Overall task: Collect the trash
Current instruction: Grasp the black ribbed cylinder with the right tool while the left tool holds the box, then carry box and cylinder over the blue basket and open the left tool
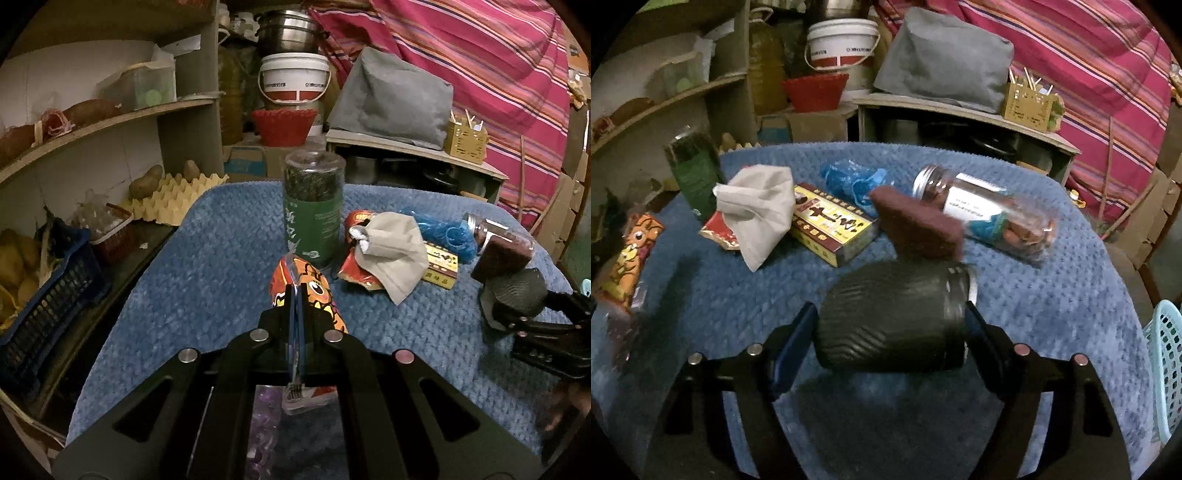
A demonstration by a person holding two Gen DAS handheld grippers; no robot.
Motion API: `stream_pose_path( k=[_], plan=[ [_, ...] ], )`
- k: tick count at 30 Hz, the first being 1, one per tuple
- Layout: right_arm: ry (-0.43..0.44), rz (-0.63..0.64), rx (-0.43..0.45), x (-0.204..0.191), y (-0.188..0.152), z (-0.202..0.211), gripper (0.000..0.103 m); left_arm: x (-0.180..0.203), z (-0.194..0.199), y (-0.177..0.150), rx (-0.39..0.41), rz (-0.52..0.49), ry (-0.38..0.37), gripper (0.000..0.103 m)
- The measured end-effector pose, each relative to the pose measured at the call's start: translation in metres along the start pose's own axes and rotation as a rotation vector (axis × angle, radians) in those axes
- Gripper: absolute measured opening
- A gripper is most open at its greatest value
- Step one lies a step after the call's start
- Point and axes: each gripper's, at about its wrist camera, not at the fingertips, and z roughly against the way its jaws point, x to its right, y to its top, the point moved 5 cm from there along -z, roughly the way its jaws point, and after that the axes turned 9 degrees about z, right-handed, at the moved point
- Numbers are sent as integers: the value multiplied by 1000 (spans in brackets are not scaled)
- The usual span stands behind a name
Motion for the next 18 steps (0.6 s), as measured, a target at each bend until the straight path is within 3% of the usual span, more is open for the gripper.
stream_pose_path(
  k=[9, 18],
  plan=[
    [66, -7, 30, 32, -17, 24, 77, 29, 16, 0, 18, -42, -24, 0],
    [49, -4, 78, 66, -25, 53, 77, 65, 23, -5, 20, -91, -50, 0]
  ],
)
